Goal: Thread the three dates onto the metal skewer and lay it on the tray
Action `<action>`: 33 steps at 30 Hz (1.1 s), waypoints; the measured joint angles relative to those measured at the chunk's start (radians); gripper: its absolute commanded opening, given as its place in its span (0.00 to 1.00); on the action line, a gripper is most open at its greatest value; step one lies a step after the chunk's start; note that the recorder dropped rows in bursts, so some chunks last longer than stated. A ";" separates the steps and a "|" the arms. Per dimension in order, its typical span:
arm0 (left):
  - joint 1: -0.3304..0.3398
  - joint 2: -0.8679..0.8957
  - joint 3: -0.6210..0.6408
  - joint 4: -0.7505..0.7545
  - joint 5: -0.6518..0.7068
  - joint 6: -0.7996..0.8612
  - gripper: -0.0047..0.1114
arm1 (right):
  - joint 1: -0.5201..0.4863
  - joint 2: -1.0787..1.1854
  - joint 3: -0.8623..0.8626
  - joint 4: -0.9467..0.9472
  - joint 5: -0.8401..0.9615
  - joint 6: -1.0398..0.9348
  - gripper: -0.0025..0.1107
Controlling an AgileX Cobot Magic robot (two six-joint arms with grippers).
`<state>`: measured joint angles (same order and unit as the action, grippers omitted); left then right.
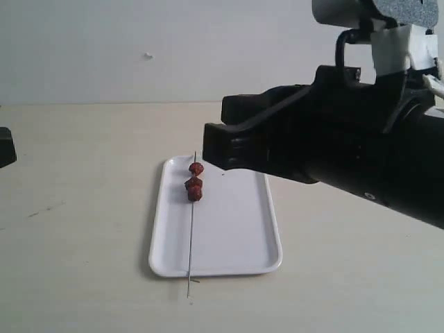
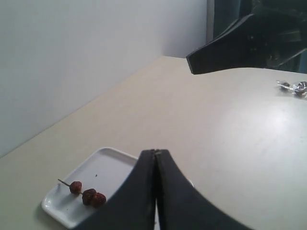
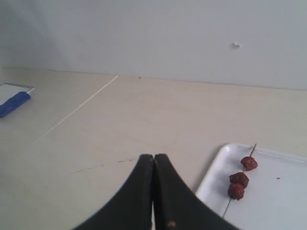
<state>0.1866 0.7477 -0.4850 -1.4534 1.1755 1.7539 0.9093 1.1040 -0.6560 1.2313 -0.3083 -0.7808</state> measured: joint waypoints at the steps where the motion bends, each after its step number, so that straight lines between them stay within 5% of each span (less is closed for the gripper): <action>1: 0.000 0.000 0.000 0.002 0.000 0.000 0.04 | 0.000 0.000 0.000 0.000 0.000 -0.001 0.02; 9: 0.000 0.000 0.000 0.003 0.000 0.000 0.04 | -0.052 -0.033 0.000 -0.015 0.024 -0.086 0.02; 22: 0.000 0.000 0.000 0.003 0.000 0.000 0.04 | -0.829 -0.336 0.002 -0.051 0.638 -0.124 0.02; 27: 0.000 0.000 0.000 0.003 0.000 0.000 0.04 | -0.962 -0.554 0.053 -0.055 0.685 -0.124 0.02; 33: 0.000 0.000 0.000 0.003 0.000 0.000 0.04 | -1.006 -0.804 0.095 -0.087 0.692 -0.124 0.02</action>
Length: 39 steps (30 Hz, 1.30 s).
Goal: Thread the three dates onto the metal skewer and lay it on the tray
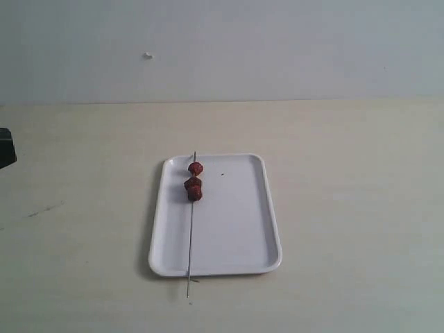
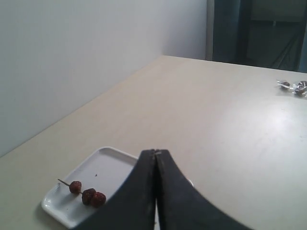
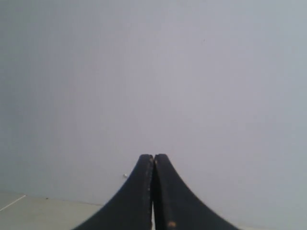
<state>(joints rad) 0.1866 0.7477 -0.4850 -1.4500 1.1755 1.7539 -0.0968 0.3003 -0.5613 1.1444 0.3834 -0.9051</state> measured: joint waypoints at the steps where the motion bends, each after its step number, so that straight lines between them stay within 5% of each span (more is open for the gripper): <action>1: 0.000 0.000 0.000 0.000 0.000 0.000 0.04 | 0.000 -0.025 0.004 -0.014 0.000 0.000 0.02; 10: 0.000 0.000 0.000 0.000 0.000 0.000 0.04 | -0.002 -0.094 0.042 -0.173 -0.040 0.065 0.02; 17: 0.000 0.000 0.000 0.000 0.000 0.000 0.04 | -0.002 -0.197 0.145 -0.965 -0.063 0.851 0.02; 21: 0.000 0.000 0.000 0.000 0.000 0.000 0.04 | -0.002 -0.242 0.225 -1.245 -0.064 1.129 0.02; 39: 0.000 0.000 0.000 0.000 0.000 0.000 0.04 | -0.002 -0.293 0.557 -1.331 -0.177 1.199 0.02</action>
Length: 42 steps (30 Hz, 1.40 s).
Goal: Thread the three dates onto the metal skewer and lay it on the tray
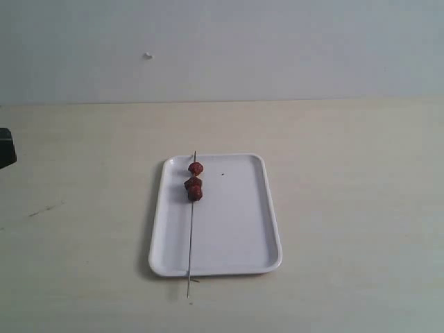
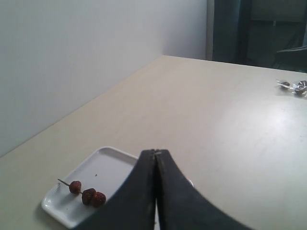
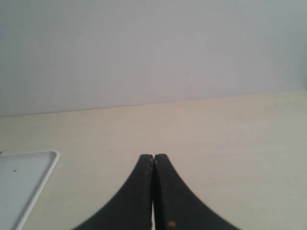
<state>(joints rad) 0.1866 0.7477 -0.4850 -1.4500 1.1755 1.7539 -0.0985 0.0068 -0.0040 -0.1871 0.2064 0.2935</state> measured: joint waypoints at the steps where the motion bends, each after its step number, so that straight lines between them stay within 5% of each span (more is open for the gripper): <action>1: 0.000 0.000 0.000 0.000 0.000 0.000 0.04 | 0.000 0.000 0.000 0.000 0.003 -0.002 0.02; 17: 0.000 -0.006 0.000 0.000 -0.003 0.000 0.04 | 0.000 0.000 0.000 0.000 0.018 -0.004 0.02; 22: 0.000 -0.201 0.000 0.074 -0.134 -0.022 0.04 | 0.000 0.000 0.000 0.000 0.018 -0.004 0.02; 30: 0.000 -0.546 0.058 0.121 -0.494 -0.438 0.04 | 0.000 0.000 0.000 0.000 0.018 -0.006 0.02; 39: 0.000 -0.577 0.152 0.139 -0.561 -0.598 0.04 | 0.000 0.000 0.000 0.000 0.018 -0.006 0.02; 42: 0.000 -0.577 0.186 0.309 -0.613 -0.739 0.04 | 0.000 0.000 0.000 0.000 0.019 -0.006 0.02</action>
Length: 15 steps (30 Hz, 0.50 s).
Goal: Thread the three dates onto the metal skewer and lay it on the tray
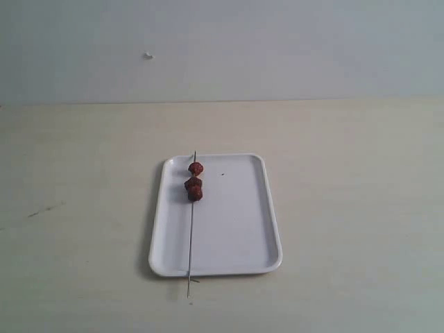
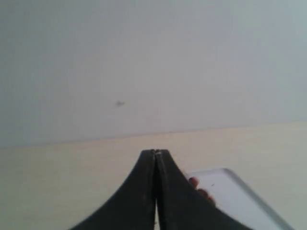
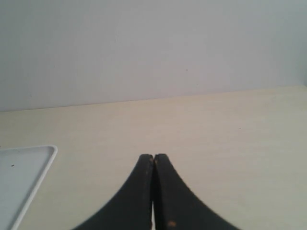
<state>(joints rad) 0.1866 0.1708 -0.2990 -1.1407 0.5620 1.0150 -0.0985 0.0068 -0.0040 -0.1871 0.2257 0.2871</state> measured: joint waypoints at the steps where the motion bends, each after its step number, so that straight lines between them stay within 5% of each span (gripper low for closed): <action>1: 0.000 0.000 0.012 0.097 -0.029 -0.088 0.04 | 0.000 0.000 0.000 0.000 0.000 0.000 0.02; 9: 0.000 0.000 0.115 1.004 -0.243 -1.095 0.04 | 0.000 0.000 0.000 0.000 0.000 0.000 0.02; 15: 0.000 0.000 0.222 1.191 -0.416 -1.400 0.04 | 0.000 0.000 0.000 0.000 0.000 0.000 0.02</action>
<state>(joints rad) 0.1866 0.1708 -0.0769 0.0504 0.1461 -0.3854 -0.0985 0.0068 -0.0040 -0.1871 0.2257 0.2871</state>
